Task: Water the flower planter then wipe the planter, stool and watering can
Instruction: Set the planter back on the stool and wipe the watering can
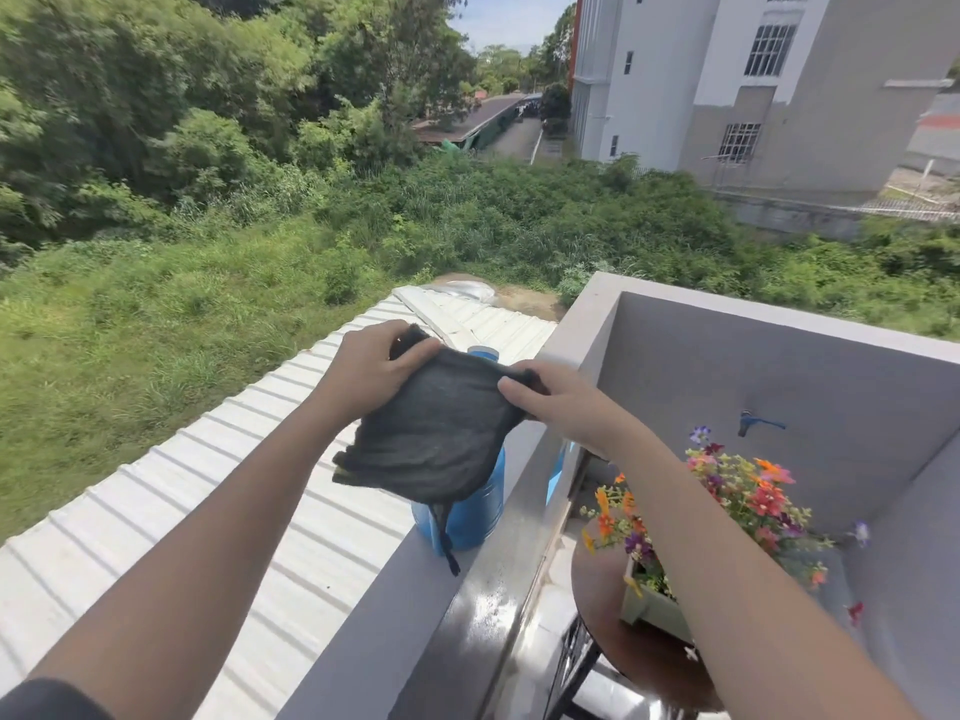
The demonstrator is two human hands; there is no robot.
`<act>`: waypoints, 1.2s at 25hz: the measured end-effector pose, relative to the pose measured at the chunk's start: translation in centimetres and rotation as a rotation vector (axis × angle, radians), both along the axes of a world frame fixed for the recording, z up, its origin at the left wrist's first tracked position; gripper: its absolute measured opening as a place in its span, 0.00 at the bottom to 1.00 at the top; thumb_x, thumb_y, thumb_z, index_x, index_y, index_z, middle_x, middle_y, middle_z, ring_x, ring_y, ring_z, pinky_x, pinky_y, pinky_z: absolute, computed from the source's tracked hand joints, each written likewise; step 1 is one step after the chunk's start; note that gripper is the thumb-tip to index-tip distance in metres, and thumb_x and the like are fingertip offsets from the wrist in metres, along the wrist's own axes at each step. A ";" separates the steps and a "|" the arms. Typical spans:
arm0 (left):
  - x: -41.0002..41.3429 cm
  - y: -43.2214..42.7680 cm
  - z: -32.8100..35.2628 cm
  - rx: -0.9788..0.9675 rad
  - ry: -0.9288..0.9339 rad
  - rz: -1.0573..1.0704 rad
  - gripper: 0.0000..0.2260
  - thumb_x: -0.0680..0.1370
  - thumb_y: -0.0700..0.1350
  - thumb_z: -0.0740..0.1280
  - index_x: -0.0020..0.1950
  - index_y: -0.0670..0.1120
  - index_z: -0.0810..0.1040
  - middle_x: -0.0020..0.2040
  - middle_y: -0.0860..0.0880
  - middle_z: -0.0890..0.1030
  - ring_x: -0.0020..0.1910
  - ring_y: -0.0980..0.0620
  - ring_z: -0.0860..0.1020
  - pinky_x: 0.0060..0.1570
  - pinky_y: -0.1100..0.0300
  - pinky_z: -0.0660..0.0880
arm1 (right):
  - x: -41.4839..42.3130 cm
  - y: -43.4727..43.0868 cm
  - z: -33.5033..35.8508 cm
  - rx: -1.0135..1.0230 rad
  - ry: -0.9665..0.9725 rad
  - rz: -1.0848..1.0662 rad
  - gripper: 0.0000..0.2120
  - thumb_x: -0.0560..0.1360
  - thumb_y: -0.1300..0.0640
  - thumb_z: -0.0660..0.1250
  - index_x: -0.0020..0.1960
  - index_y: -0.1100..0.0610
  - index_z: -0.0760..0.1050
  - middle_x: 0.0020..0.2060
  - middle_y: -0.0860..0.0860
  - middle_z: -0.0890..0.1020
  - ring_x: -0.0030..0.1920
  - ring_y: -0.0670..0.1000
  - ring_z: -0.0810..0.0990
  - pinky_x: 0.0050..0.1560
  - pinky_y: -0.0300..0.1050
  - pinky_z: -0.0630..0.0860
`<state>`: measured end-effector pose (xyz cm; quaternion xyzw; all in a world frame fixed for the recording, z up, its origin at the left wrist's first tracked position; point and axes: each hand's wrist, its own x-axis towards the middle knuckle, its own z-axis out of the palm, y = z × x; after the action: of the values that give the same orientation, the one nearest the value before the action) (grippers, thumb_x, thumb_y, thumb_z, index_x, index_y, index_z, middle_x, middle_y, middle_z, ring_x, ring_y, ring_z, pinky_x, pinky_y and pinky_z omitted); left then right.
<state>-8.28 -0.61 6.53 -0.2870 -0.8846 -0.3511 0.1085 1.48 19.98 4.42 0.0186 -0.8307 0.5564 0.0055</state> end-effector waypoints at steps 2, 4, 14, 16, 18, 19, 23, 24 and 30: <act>-1.5 0.6 -1.6 -0.079 -0.094 0.097 0.13 0.77 0.54 0.66 0.41 0.45 0.76 0.39 0.46 0.78 0.41 0.47 0.73 0.41 0.57 0.64 | -1.8 -0.6 -1.7 0.092 -0.035 -0.078 0.14 0.78 0.51 0.60 0.52 0.62 0.76 0.49 0.60 0.82 0.50 0.57 0.81 0.59 0.53 0.76; -2.8 1.2 -4.0 -0.075 -0.234 0.160 0.17 0.76 0.55 0.66 0.40 0.40 0.77 0.40 0.44 0.79 0.42 0.46 0.74 0.38 0.56 0.64 | -3.1 -0.9 -3.6 0.149 -0.075 -0.158 0.16 0.78 0.50 0.59 0.51 0.63 0.76 0.49 0.60 0.82 0.51 0.58 0.80 0.59 0.56 0.75; -2.6 2.9 -8.9 0.036 -0.474 0.212 0.13 0.75 0.48 0.65 0.58 0.47 0.69 0.42 0.46 0.77 0.45 0.47 0.74 0.42 0.58 0.67 | -5.7 -1.6 -9.6 0.090 -0.116 -0.320 0.13 0.78 0.52 0.61 0.59 0.57 0.72 0.48 0.51 0.78 0.46 0.50 0.75 0.43 0.38 0.69; -2.2 3.2 -9.5 0.023 -0.426 0.185 0.15 0.75 0.56 0.65 0.51 0.44 0.75 0.48 0.44 0.78 0.46 0.48 0.76 0.43 0.59 0.69 | -5.6 -2.1 -10.9 0.064 -0.051 -0.323 0.13 0.78 0.52 0.60 0.61 0.54 0.69 0.48 0.49 0.77 0.47 0.50 0.76 0.47 0.42 0.71; -1.8 3.4 -9.7 0.020 -0.472 0.152 0.24 0.71 0.65 0.64 0.46 0.43 0.79 0.51 0.44 0.77 0.45 0.50 0.78 0.43 0.59 0.72 | -5.8 -2.6 -12.2 0.102 0.017 -0.339 0.12 0.79 0.52 0.59 0.59 0.55 0.71 0.47 0.49 0.77 0.47 0.50 0.76 0.49 0.42 0.71; -1.6 3.6 -9.6 -0.015 -0.489 0.145 0.24 0.70 0.65 0.65 0.47 0.43 0.79 0.52 0.46 0.75 0.46 0.51 0.77 0.44 0.60 0.72 | -5.9 -2.8 -12.7 0.153 0.039 -0.354 0.12 0.79 0.53 0.58 0.57 0.56 0.73 0.46 0.50 0.75 0.47 0.50 0.75 0.49 0.41 0.68; 0.1 4.9 -10.0 -0.339 -0.308 0.252 0.19 0.76 0.57 0.59 0.51 0.42 0.76 0.54 0.43 0.78 0.54 0.43 0.75 0.49 0.55 0.70 | -6.3 -3.6 -14.8 0.260 0.075 -0.442 0.14 0.79 0.53 0.57 0.57 0.57 0.77 0.48 0.54 0.73 0.54 0.57 0.73 0.57 0.47 0.70; 0.7 5.3 -10.1 -0.392 -0.282 0.317 0.19 0.77 0.57 0.56 0.52 0.42 0.75 0.55 0.43 0.77 0.57 0.41 0.72 0.53 0.51 0.69 | -6.2 -3.8 -15.1 0.254 0.072 -0.447 0.14 0.79 0.53 0.56 0.59 0.56 0.76 0.50 0.55 0.75 0.55 0.56 0.73 0.59 0.49 0.70; 1.7 6.7 -9.5 -0.486 -0.235 0.358 0.19 0.81 0.52 0.53 0.57 0.37 0.74 0.57 0.39 0.79 0.57 0.41 0.75 0.52 0.53 0.70 | -7.3 -4.5 -15.7 0.232 0.039 -0.398 0.19 0.81 0.50 0.49 0.68 0.49 0.68 0.59 0.53 0.76 0.61 0.54 0.73 0.61 0.48 0.68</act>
<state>-6.61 6.05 -2.97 -0.1016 -0.9855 -0.1356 -0.0060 -5.79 15.50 -11.24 -0.1342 -0.8761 0.4448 0.1290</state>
